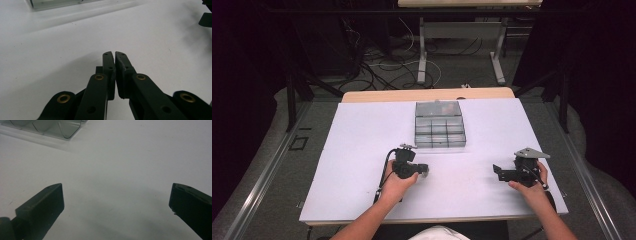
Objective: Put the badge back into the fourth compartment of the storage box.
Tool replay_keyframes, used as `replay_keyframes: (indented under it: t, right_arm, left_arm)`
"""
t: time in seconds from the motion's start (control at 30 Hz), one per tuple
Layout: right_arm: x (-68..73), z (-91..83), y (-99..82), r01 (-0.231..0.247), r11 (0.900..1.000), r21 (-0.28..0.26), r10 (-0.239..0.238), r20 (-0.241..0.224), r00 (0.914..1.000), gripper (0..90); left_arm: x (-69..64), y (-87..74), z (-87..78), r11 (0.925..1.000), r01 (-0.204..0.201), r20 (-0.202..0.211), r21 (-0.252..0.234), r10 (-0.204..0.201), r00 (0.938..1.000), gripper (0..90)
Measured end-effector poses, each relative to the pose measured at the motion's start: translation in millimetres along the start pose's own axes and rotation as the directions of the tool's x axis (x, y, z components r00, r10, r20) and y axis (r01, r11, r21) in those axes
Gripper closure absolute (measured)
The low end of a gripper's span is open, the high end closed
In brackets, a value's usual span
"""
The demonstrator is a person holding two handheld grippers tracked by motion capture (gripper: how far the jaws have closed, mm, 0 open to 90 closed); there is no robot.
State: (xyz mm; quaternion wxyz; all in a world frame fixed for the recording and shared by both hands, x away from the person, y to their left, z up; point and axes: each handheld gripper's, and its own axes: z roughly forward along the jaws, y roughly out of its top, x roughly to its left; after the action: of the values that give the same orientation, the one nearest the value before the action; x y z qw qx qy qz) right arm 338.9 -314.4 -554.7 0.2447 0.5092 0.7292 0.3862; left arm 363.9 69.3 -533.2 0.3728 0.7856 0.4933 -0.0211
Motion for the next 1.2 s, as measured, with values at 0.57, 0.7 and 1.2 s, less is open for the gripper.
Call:
replay_keyframes:
  t: [0.57,0.7,1.2]
  right_arm:
    - [-0.6,-0.6,0.1,-0.003,1.0,0.005,0.003,-0.006,1.0,0.0]
    - [-0.7,-0.5,0.0,-0.004,1.0,0.006,0.004,-0.005,1.0,0.0]
    - [-0.8,-0.6,-0.3,-0.015,0.9998,0.009,0.015,-0.005,0.9999,0.0]
  left_arm:
    - [1.2,1.2,-1.9,1.0,0.001,-0.004,-0.005,-0.001,1.0,87.5]
    - [2.6,2.4,-3.9,0.9998,0.001,-0.01,-0.018,-0.001,1.0,88.3]
    - [8.2,4.2,-7.6,0.9994,0.018,-0.003,-0.03,-0.018,0.9998,88.3]
